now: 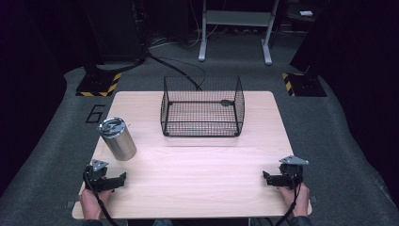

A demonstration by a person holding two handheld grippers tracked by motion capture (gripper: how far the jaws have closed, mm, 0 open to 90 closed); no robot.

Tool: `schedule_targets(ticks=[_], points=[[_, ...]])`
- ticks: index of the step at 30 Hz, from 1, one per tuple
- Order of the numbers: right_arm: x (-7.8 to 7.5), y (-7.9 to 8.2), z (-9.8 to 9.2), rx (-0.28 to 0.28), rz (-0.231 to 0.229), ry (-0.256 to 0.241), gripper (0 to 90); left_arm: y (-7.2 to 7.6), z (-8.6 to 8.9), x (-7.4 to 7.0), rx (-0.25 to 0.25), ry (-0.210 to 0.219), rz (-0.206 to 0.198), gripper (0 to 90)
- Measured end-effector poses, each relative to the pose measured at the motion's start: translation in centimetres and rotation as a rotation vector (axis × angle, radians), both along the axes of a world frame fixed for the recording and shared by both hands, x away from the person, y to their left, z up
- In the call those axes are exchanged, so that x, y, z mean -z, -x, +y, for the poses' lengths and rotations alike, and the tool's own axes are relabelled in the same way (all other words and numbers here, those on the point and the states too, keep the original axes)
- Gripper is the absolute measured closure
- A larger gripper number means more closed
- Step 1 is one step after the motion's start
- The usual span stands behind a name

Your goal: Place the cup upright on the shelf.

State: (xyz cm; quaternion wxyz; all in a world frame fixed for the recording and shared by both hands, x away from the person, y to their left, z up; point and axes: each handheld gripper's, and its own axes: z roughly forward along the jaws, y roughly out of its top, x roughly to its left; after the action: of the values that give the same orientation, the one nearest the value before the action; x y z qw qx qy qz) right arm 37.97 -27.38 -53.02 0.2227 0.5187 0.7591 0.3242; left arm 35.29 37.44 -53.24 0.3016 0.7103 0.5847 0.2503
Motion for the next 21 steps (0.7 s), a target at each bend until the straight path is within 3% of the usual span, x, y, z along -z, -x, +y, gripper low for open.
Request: schedule_targets(ticks=[6, 13, 18, 21], points=[[-0.01, -0.01, -0.04, -0.004, 0.000, 0.005, 0.0, -0.02, -0.26, 0.03, -0.027, 0.001, -0.006, 0.1], [-0.02, -0.02, -0.01, -0.005, 0.002, 0.006, 0.0, -0.06, -0.16, 0.02, -0.018, -0.002, -0.003, 0.1], [-0.02, 0.00, 0.00, -0.005, 0.003, 0.008, 0.0, -0.15, -0.14, -0.31, -0.001, 0.028, 0.014, 0.0], [-0.03, -0.02, 0.00, -0.004, 0.003, 0.007, 0.0, -0.29, -0.25, -0.78, -0.006, 0.045, -0.016, 0.0]])
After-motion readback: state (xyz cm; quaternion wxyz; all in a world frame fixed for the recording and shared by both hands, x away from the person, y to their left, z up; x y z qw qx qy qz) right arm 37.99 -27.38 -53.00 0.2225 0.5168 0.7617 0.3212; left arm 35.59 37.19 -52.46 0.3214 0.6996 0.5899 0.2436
